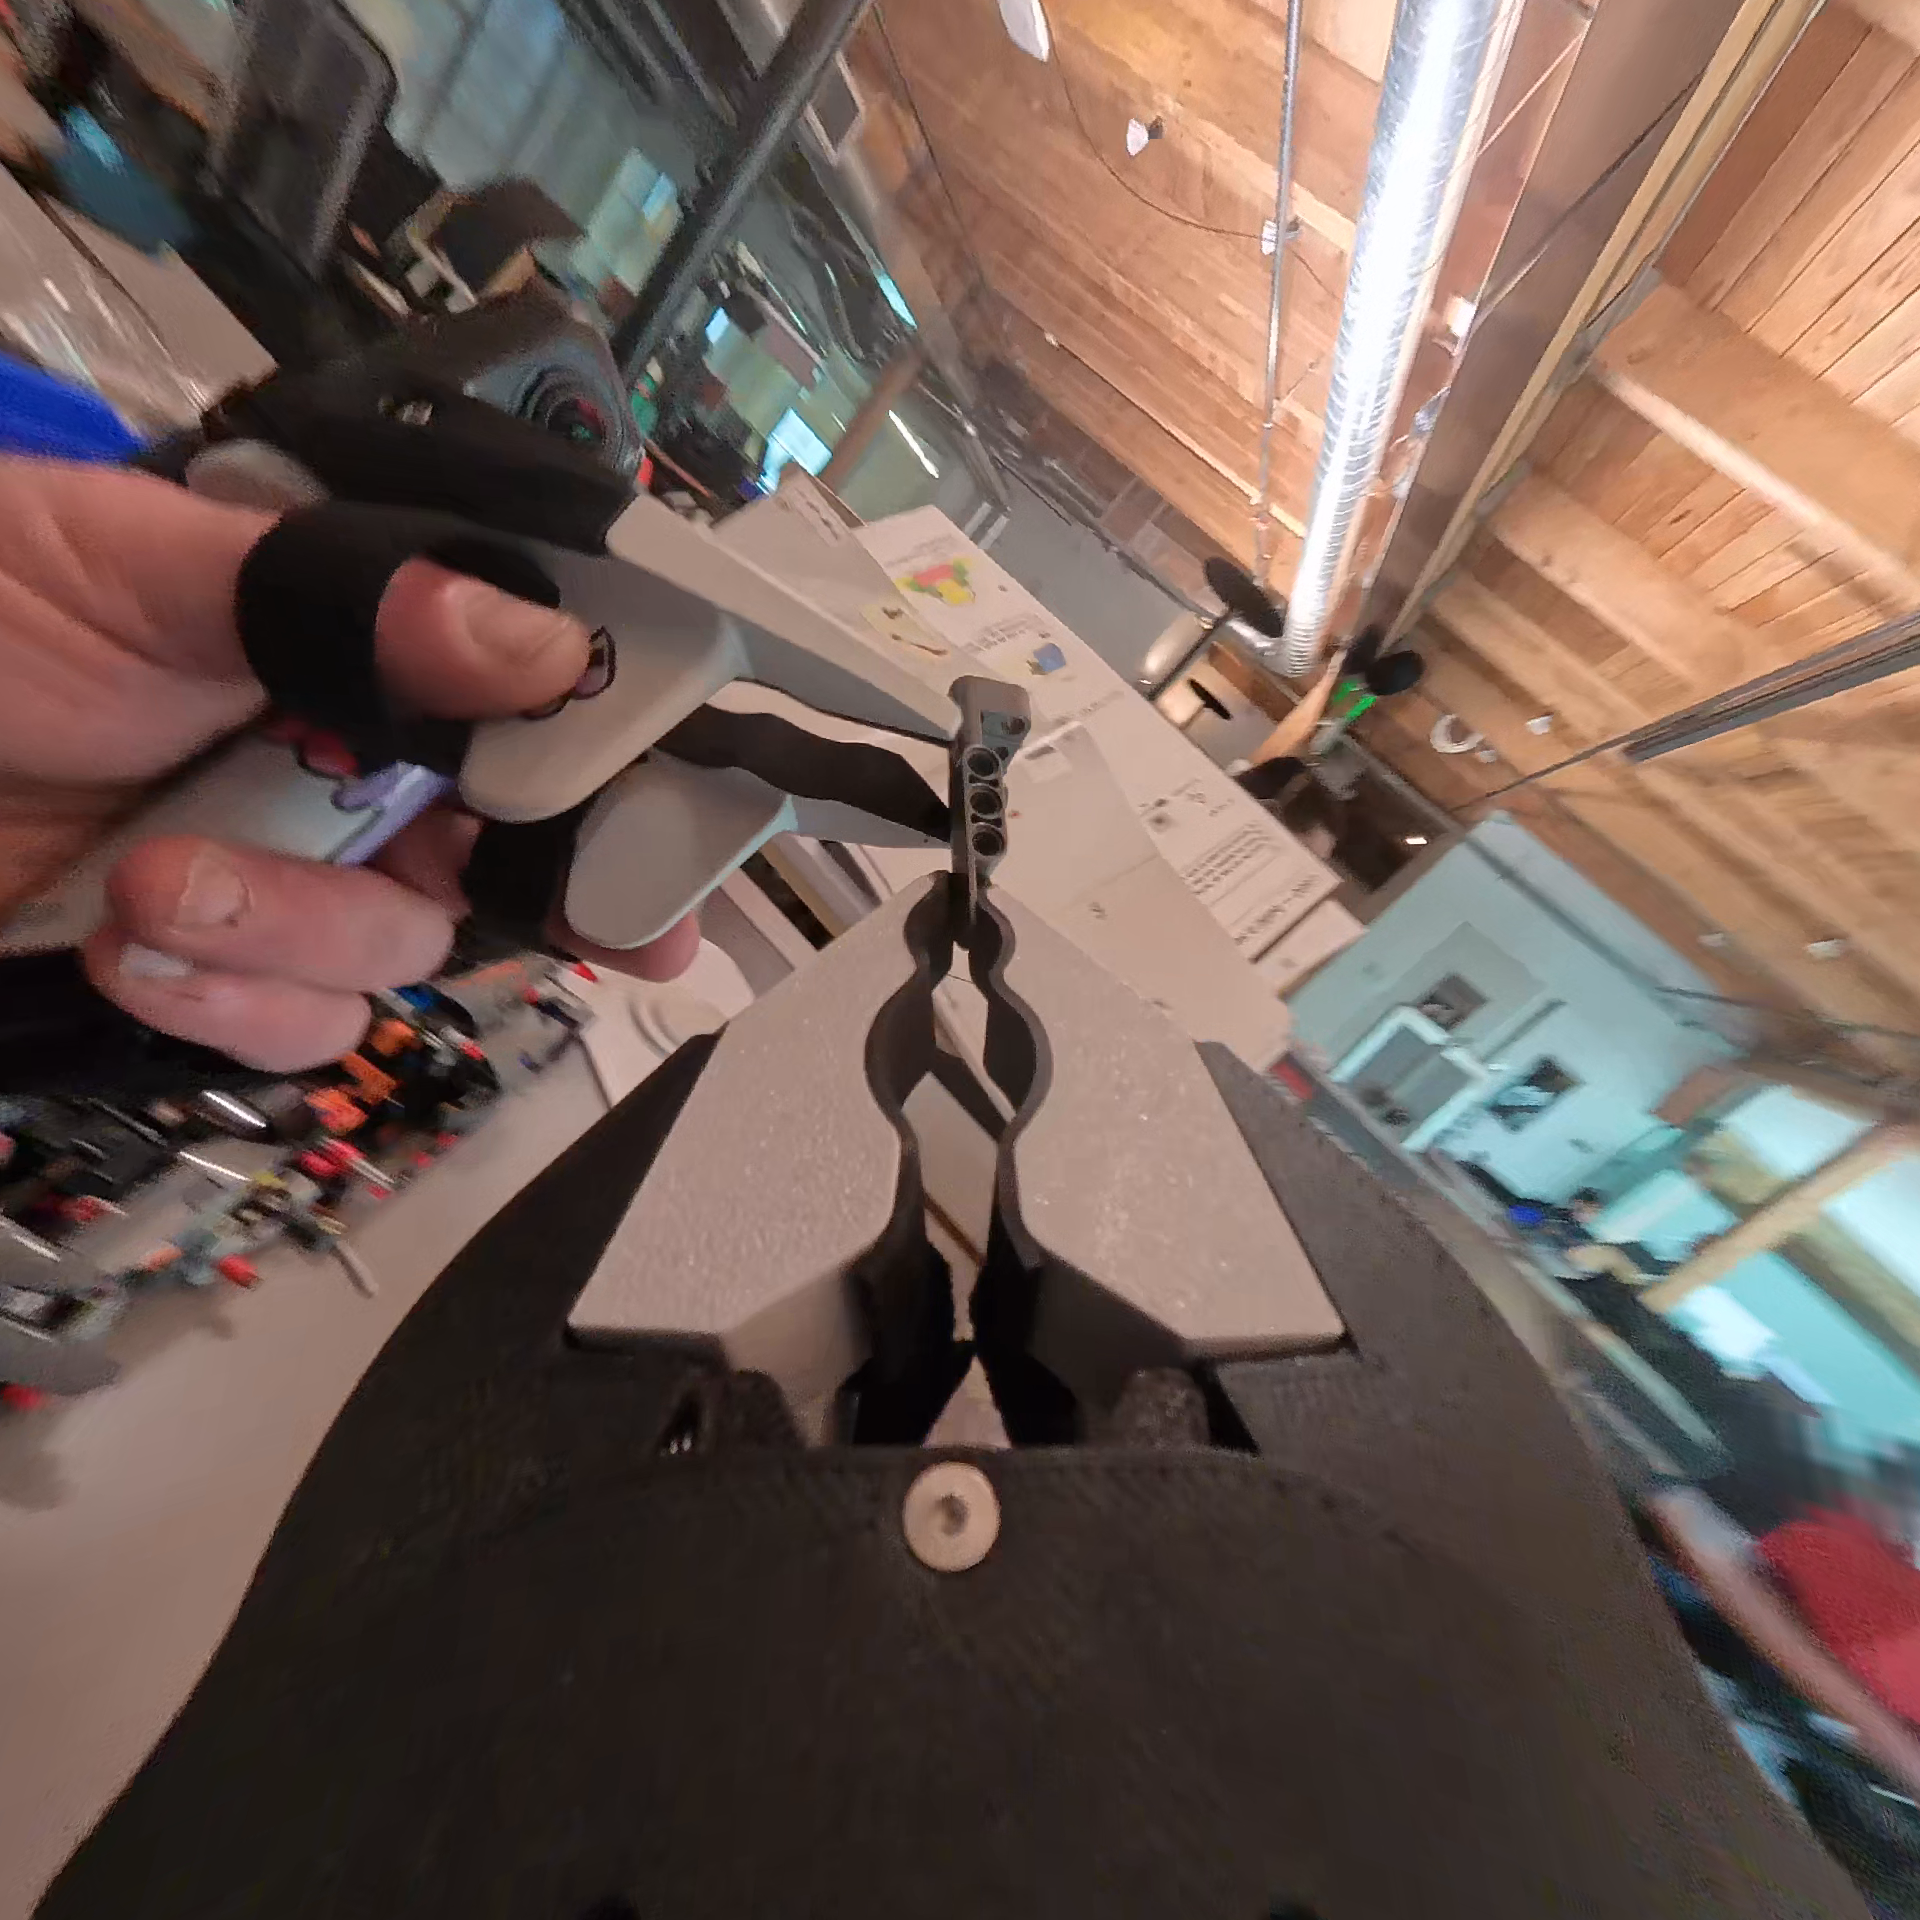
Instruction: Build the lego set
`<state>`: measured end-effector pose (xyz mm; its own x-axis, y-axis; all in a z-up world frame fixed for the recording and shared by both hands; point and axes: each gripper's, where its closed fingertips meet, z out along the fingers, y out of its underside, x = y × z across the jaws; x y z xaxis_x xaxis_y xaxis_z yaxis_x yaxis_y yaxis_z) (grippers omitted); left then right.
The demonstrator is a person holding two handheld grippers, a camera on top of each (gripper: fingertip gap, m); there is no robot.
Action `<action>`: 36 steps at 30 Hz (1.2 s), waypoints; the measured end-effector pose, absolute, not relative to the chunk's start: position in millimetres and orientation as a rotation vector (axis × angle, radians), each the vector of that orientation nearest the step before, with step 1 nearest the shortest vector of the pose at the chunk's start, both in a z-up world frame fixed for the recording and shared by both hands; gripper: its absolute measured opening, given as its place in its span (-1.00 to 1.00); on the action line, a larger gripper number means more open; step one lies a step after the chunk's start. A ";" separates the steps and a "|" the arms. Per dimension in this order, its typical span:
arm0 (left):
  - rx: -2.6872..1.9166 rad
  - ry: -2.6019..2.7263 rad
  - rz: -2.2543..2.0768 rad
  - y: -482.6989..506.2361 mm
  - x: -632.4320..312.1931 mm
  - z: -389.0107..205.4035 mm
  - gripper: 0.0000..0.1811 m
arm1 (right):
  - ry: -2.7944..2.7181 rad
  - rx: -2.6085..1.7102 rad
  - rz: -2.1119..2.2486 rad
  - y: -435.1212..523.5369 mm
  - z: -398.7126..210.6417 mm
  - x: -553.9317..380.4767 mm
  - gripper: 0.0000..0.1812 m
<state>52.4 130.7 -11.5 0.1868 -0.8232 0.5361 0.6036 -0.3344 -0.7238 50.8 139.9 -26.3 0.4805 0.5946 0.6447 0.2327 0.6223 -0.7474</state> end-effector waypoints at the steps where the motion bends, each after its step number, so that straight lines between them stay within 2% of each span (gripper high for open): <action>1: -1.217 0.259 -1.442 129.3 50.3 -10.7 -0.77 | -1.069 -0.928 0.361 138.1 -24.9 50.3 -1.00; 7: -1.227 0.309 -1.292 125.9 39.9 -14.2 -0.75 | -0.951 -0.987 0.939 133.6 -14.2 54.5 -1.00; 15: -1.227 0.446 -1.100 122.6 39.4 -17.3 -0.61 | -0.890 -0.988 1.607 122.9 -17.4 52.4 -1.00; 18: -1.216 0.479 -1.099 119.9 44.1 -16.8 -0.63 | -0.939 -1.015 1.687 116.0 -27.3 43.2 -1.00; 22: -1.186 0.481 -1.112 117.1 44.6 -15.6 -0.87 | -1.012 -1.037 1.692 106.0 -37.1 32.1 -1.00; 36: -1.217 0.428 -1.103 126.9 46.2 -21.0 -0.88 | -0.919 -1.081 1.682 117.0 -42.6 34.0 -0.98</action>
